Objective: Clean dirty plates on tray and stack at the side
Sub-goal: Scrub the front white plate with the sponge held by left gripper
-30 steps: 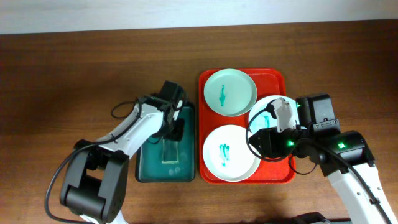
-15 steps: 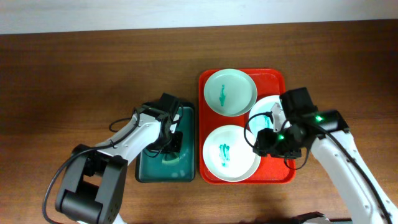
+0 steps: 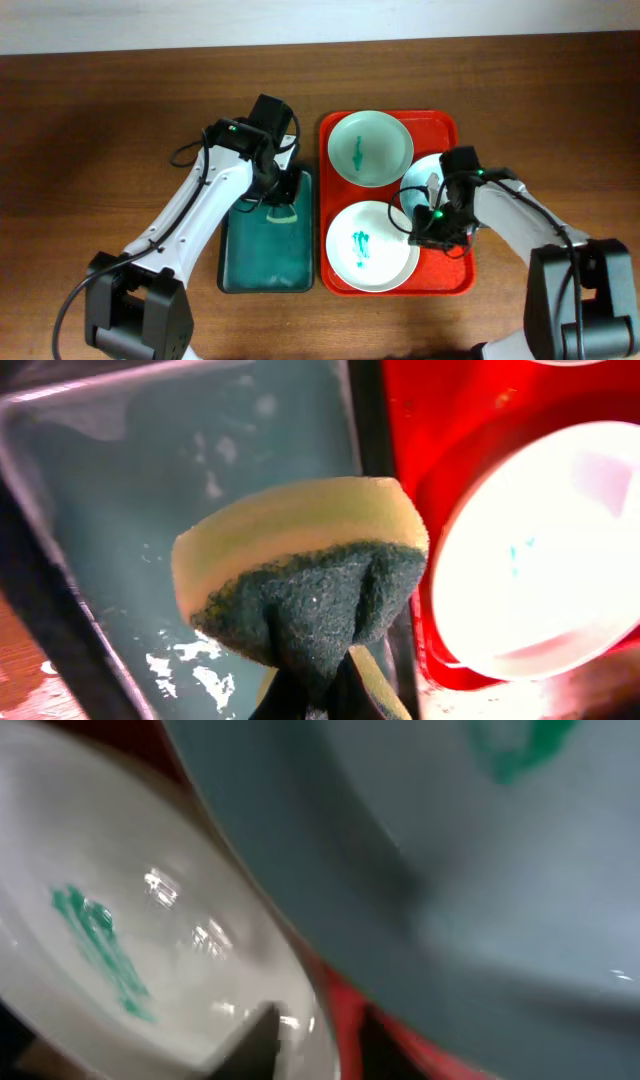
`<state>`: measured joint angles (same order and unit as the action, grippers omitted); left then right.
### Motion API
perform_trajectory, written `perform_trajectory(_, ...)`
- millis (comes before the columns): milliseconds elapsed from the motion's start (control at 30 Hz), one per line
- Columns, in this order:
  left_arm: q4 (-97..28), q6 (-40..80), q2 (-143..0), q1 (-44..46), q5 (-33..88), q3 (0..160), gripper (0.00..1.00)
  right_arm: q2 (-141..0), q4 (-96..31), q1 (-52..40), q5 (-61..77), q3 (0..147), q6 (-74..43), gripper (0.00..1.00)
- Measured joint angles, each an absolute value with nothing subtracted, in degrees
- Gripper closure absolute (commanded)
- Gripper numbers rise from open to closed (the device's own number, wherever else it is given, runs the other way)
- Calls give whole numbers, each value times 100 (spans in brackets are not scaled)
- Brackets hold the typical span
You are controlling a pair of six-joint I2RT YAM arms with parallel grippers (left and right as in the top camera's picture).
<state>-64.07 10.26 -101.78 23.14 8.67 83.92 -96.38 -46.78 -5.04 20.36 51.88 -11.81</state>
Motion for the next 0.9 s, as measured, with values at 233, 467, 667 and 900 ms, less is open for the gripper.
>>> perform_trajectory(233,-6200,1028,-10178,2506,1310,8390,100,-9636,-4180,-541,2067,4884,-1551,96)
perform_trajectory(467,-5328,1391,-10796,3992,1490,8392,100,-9636,-4141,-545,2088,4875,-1656,96)
perform_trajectory(667,-4941,1787,-12029,4263,2265,8390,100,-9631,-4132,-545,2093,4873,-1653,96)
perform_trajectory(900,-5533,1981,-12140,4331,978,8715,100,-9631,-4125,-563,2108,4873,-1662,96)
